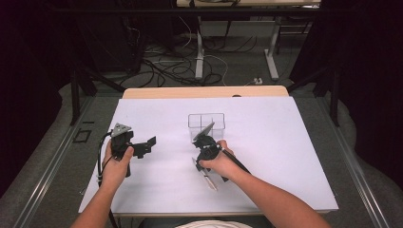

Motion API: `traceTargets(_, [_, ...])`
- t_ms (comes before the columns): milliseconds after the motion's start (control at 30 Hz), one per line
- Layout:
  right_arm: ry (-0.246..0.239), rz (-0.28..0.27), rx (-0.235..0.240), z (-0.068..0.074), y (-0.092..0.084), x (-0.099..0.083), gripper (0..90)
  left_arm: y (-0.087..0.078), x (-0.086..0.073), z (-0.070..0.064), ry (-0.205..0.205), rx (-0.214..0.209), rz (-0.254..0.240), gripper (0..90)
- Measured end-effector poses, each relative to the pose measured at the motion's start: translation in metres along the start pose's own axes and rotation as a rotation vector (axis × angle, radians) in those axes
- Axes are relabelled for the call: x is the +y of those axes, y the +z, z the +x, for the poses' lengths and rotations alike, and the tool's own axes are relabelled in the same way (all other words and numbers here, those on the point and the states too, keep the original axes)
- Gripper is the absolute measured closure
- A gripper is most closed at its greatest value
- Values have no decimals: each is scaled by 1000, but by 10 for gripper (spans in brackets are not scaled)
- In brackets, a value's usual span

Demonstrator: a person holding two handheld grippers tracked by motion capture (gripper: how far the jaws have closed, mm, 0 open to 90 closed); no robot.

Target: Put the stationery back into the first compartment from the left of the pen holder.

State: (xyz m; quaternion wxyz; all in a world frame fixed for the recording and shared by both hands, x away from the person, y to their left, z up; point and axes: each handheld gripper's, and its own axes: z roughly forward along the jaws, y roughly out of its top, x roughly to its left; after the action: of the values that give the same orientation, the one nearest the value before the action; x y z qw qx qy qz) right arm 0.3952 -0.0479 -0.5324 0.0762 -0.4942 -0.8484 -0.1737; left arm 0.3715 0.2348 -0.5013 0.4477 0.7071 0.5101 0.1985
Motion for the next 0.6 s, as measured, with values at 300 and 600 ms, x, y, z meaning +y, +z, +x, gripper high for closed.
traceTargets(300, [-7,0,-14,1,0,0,801,0,0,0,-1,0,1,5])
traceTargets(600, [-9,7,2,1,-2,0,802,0,0,0,-1,0,1,5])
